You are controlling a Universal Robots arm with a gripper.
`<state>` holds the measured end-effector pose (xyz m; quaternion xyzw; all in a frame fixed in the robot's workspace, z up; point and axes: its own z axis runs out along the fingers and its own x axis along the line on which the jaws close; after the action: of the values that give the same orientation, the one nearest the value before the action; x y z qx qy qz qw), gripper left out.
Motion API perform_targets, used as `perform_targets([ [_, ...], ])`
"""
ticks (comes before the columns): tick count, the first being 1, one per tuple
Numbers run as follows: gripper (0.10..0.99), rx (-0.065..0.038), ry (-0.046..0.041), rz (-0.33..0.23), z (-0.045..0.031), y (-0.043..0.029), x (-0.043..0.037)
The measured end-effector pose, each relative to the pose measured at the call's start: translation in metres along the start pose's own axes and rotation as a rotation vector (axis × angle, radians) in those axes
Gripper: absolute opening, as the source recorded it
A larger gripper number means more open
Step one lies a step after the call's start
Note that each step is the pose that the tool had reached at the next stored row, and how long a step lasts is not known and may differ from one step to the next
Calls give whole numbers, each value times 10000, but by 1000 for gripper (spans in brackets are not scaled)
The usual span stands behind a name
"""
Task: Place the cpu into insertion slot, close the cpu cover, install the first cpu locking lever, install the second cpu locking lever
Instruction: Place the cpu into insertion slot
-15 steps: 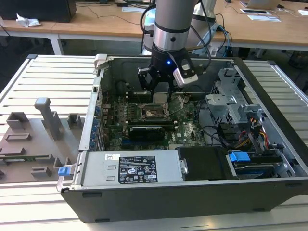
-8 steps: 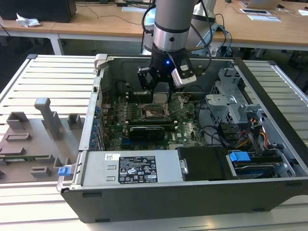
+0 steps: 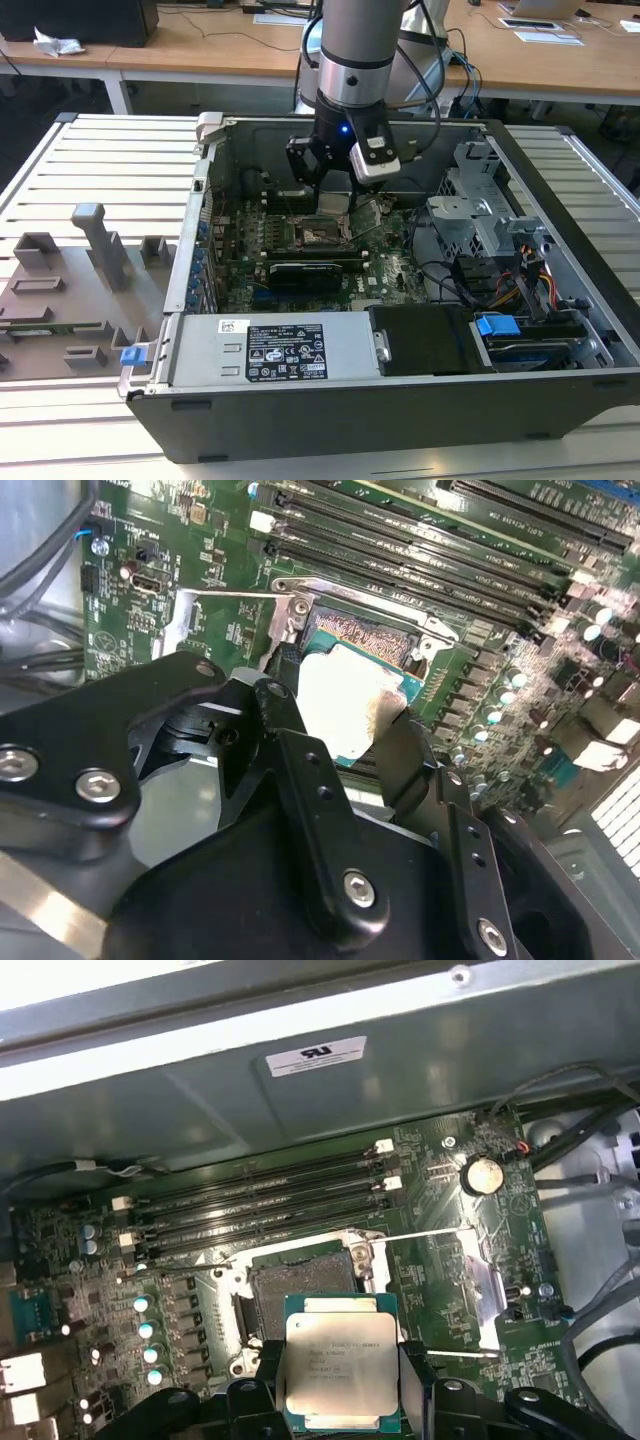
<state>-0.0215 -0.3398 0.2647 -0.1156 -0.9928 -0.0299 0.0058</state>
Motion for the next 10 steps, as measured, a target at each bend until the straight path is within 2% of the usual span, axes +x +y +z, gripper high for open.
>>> perform_targets([
  [7, 541, -9, -48, 803, 2, 0, 0],
  [10, 541, -13, -79, 1313, 3, 0, 0],
])
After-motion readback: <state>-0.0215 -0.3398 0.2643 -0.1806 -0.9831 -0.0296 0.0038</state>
